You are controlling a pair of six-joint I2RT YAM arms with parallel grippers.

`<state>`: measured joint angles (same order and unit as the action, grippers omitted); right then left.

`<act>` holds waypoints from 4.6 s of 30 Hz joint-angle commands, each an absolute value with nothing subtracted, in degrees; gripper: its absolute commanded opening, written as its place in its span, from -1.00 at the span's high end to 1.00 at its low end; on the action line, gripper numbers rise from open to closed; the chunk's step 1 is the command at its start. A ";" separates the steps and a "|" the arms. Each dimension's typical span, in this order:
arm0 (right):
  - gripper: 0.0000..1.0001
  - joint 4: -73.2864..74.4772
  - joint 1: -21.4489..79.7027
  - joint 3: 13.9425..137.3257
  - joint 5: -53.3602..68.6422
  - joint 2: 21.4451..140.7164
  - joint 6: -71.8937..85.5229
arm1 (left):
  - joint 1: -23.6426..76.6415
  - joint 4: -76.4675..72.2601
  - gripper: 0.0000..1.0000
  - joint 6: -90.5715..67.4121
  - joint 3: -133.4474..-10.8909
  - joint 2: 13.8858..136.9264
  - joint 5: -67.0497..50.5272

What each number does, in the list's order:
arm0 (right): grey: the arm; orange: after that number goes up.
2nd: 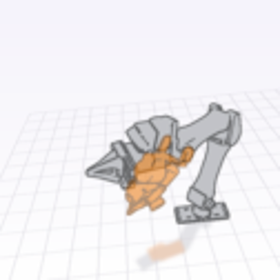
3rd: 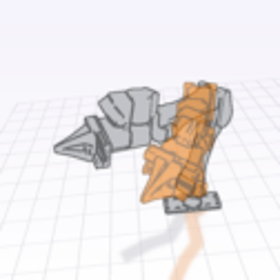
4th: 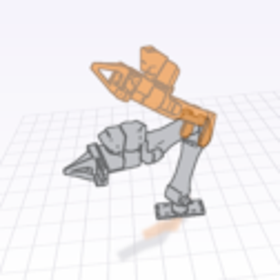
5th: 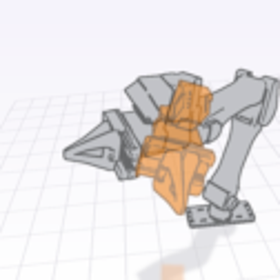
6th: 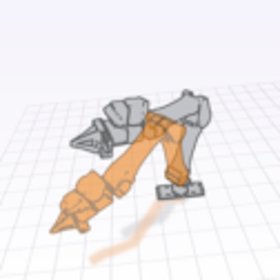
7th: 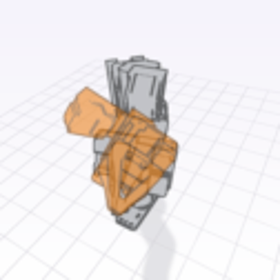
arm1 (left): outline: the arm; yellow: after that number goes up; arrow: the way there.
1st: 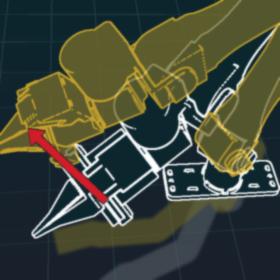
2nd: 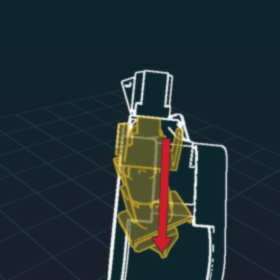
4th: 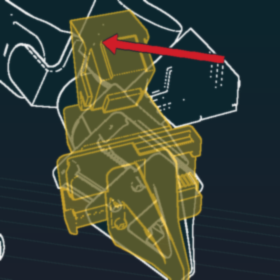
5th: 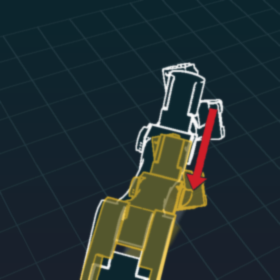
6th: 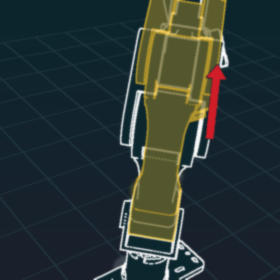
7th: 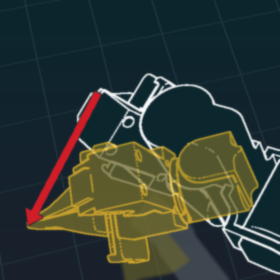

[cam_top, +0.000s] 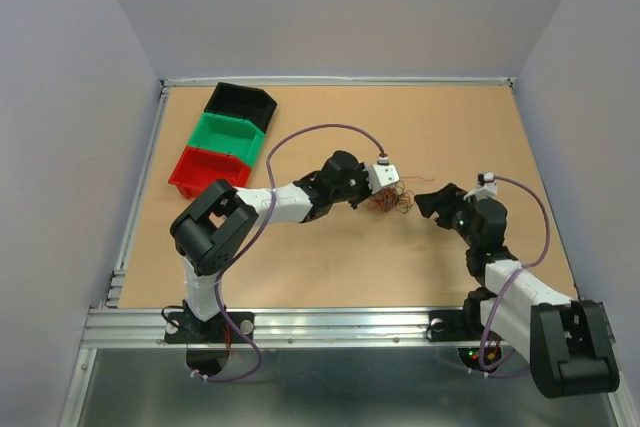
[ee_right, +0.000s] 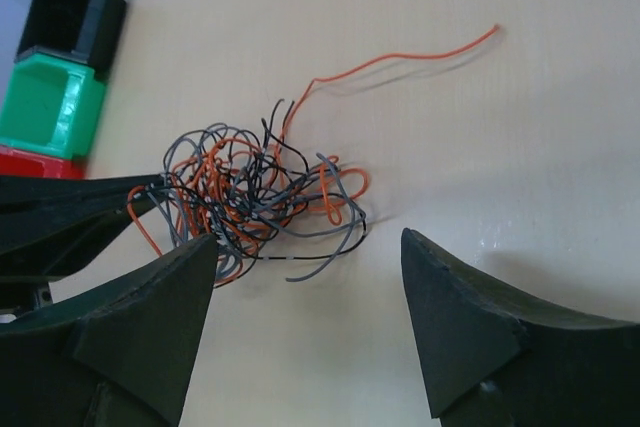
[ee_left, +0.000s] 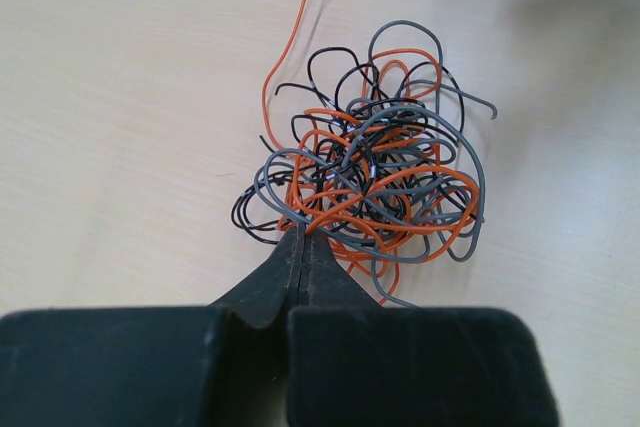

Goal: Untangle the cables

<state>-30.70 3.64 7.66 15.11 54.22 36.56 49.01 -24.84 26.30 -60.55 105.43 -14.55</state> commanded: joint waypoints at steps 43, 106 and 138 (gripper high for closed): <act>0.99 -13.98 17.40 -2.02 -39.11 13.01 46.14 | 38.06 -26.46 1.00 4.31 -72.34 108.47 35.59; 0.99 -51.68 18.28 4.83 9.23 56.34 33.66 | 53.79 -31.46 0.16 23.38 -54.84 90.97 -7.90; 0.99 -51.42 18.37 4.75 8.62 55.90 35.95 | 53.44 -34.10 1.00 21.18 -56.34 94.84 -5.45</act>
<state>-48.42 18.04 5.08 10.09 56.64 35.03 53.74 -30.55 21.87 -55.42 97.89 -6.35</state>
